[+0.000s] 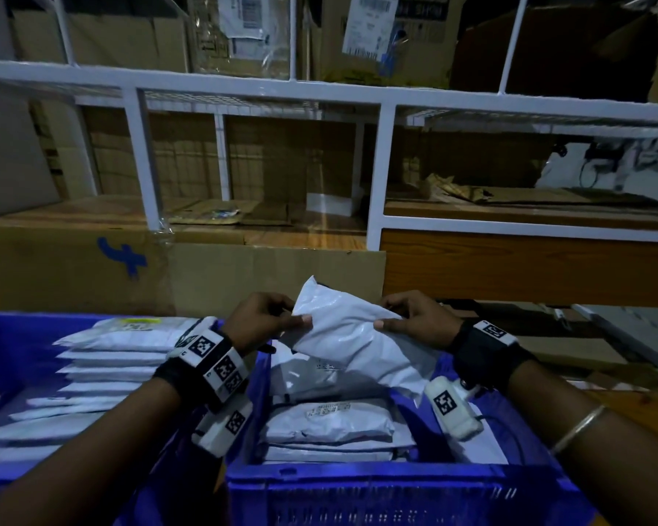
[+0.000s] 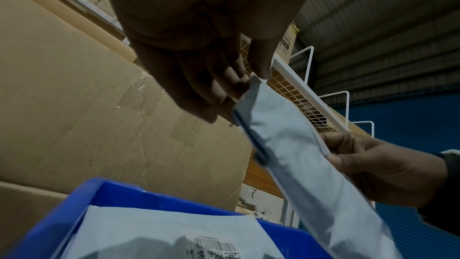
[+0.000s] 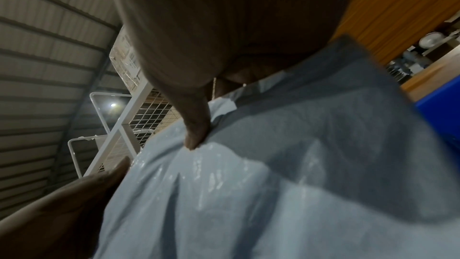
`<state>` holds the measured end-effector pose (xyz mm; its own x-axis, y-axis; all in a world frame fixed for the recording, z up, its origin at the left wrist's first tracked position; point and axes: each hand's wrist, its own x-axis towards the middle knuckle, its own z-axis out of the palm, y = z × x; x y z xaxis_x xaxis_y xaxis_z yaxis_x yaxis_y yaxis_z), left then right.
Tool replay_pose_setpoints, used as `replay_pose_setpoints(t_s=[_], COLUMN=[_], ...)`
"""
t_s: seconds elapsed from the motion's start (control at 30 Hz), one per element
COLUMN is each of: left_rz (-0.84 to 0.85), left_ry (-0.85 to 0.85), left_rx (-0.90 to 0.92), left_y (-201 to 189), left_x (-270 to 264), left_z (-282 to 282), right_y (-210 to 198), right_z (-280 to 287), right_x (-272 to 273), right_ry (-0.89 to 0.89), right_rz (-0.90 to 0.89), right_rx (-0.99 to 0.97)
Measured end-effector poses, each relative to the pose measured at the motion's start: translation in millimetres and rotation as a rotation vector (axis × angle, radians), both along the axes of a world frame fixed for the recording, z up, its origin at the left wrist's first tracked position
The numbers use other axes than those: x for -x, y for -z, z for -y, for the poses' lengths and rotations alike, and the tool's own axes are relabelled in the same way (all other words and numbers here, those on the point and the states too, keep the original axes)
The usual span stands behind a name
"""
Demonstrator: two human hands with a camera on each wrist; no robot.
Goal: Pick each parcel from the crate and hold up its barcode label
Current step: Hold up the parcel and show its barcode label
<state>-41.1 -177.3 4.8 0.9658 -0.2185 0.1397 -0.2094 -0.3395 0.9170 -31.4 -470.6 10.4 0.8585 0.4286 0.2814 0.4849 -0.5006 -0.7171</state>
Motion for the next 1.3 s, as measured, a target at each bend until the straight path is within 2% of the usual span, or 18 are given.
replay_pose_setpoints(t_s=[0.2, 0.3, 0.4, 0.63, 0.8, 1.0, 1.17, 1.3], left_rz=[-0.045, -0.049, -0.05, -0.033, -0.071, -0.051, 0.026, 0.042], left_ry=[0.056, 0.029, -0.018, -0.169, -0.185, -0.171, -0.177, -0.158], left_rx=[0.02, 0.014, 0.119, 0.242, 0.36, 0.366, 0.328, 0.317], left_y=[3, -1, 0, -1, 0, -3, -5, -6], left_x=[2, 3, 3, -4, -6, -5, -4, -5], left_z=[0, 4, 8, 1, -1, -5, -8, -9], right_y=[-2, -5, -6, -2, 8, 3, 1, -2], right_z=[-8, -13, -13, 6, 11, 8, 7, 6], right_x=[1, 4, 6, 9, 10, 16, 15, 9], right_ry=[-0.012, -0.027, -0.025, 0.094, 0.125, 0.079, 0.103, 0.184], right_rz=[-0.034, -0.046, -0.076, -0.145, -0.213, -0.25, -0.234, -0.107], right_rx=[-0.037, -0.048, -0.082, -0.128, -0.222, -0.327, -0.334, -0.2])
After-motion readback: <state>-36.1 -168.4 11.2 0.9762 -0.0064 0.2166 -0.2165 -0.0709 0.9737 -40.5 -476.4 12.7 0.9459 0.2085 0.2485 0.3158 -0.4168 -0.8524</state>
